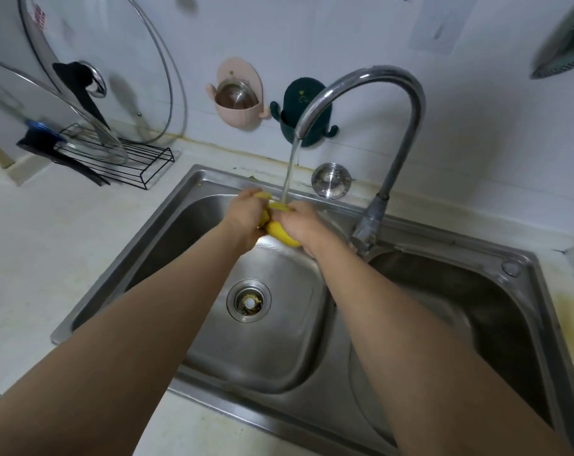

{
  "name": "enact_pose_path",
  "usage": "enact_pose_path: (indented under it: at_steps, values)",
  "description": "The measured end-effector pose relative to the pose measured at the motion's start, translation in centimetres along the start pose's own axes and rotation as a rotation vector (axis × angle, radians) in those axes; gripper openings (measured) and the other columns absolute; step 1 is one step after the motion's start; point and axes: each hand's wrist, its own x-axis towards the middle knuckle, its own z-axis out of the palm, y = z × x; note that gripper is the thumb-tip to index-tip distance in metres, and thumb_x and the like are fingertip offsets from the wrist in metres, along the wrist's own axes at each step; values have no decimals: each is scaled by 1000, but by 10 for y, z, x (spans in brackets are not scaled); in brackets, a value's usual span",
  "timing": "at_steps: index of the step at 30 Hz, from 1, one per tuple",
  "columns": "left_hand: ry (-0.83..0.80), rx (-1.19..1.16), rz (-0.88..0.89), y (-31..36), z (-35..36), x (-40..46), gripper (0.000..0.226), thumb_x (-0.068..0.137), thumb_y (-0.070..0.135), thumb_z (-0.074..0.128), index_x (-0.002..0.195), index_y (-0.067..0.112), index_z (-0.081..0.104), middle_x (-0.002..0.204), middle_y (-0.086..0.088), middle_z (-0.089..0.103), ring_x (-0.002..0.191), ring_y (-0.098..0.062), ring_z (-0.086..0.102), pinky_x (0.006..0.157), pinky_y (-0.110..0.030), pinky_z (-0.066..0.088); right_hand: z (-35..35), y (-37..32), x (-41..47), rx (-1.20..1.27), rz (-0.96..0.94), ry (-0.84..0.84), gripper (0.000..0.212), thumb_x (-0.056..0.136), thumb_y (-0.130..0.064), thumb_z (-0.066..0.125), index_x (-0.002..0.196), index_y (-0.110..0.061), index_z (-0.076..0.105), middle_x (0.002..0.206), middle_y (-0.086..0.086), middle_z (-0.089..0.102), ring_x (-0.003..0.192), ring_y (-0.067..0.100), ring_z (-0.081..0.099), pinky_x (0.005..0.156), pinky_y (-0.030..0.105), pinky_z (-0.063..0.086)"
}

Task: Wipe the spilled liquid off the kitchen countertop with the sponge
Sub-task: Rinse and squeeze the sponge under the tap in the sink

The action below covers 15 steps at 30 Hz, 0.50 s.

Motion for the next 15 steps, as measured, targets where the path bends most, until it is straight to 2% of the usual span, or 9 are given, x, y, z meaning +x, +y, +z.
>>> enact_pose_path:
  at_steps: [2,4,9,12,15]
  values:
    - [-18,202,-78,4,-4,8,18,98,12,44,114,11,53,96,-13,56,73,-21,56,62,-34,51,1,-3,9,-115,-67,68,10,87,-14,55,85,-12,64,88,9,59,87,23,57,75,29,44]
    - [-47,311,-114,3,-5,14,13,99,20,45,100,9,51,84,-9,54,66,-19,56,55,-32,54,1,-6,13,-135,-91,97,17,90,-10,50,94,-8,66,92,9,61,89,22,56,76,27,41]
    - [-57,444,-111,-8,-2,29,20,101,26,40,100,9,49,81,-9,54,61,-20,57,52,-29,55,12,-6,23,-117,-52,62,25,94,-7,41,106,-2,63,107,15,64,98,27,59,84,32,44]
    - [-34,464,-90,-9,-2,35,21,102,26,38,99,7,48,75,-9,50,56,-21,54,46,-27,53,15,-4,26,-38,0,92,23,95,-17,43,103,-2,59,103,20,62,90,28,57,83,38,46]
    - [-5,383,-112,-3,-4,40,17,101,21,40,102,6,48,74,-12,50,54,-23,53,34,-23,47,16,-1,25,165,199,-75,39,88,-45,52,113,-16,54,107,18,61,89,29,63,64,33,54]
